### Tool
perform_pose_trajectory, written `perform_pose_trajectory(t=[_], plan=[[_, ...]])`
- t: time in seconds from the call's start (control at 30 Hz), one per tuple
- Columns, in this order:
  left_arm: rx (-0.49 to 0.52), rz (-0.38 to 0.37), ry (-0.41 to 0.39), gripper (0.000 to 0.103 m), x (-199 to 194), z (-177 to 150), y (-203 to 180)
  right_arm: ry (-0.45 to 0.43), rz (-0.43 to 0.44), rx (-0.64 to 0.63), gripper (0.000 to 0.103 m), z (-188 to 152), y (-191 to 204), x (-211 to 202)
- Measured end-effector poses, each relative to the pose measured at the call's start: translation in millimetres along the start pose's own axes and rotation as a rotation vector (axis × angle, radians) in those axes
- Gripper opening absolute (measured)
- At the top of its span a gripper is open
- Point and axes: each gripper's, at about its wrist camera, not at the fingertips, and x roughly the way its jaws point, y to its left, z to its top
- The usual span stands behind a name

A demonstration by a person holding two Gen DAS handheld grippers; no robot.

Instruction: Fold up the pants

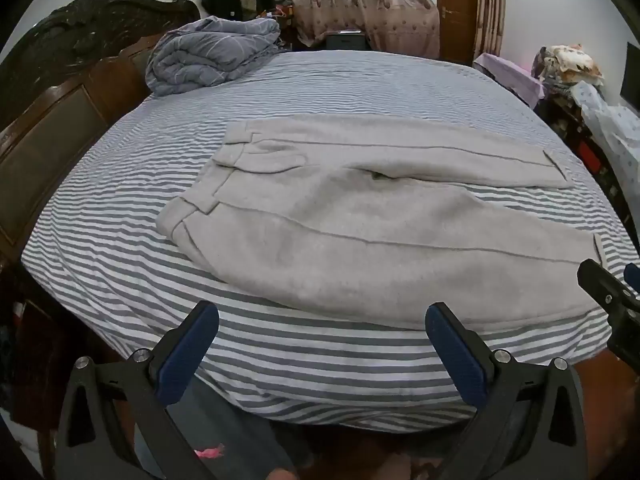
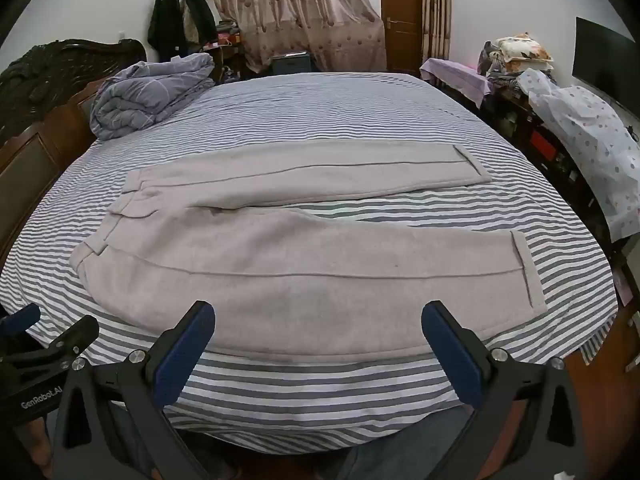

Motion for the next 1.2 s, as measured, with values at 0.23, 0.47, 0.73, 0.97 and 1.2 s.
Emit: perform_pose_trajectory(t=[0.23, 0.47, 0.73, 0.97, 1.2], plan=[[0.014, 0.035, -0.009, 0.102, 1, -1, -3, -0.002, 0.012, 0.000, 0.102, -1, 0, 0], [-0.004, 0.001, 0.027, 0.102, 14, -5, 2, -0.001, 0.012, 0.000, 0.102, -3, -1, 2], [-0.008, 0.004, 0.035, 0.102, 20, -10, 6, 0.002, 0.021, 0.002, 0.102, -3, -1, 2], [-0.005, -0.020, 0.009, 0.102, 21, -16, 5, 0.004, 0.023, 0.009, 0.102, -3, -2, 2], [0.013, -0.034, 0.041, 0.102, 24, -16, 0, 0.010, 0.025, 0.013, 0.102, -4, -1, 3]])
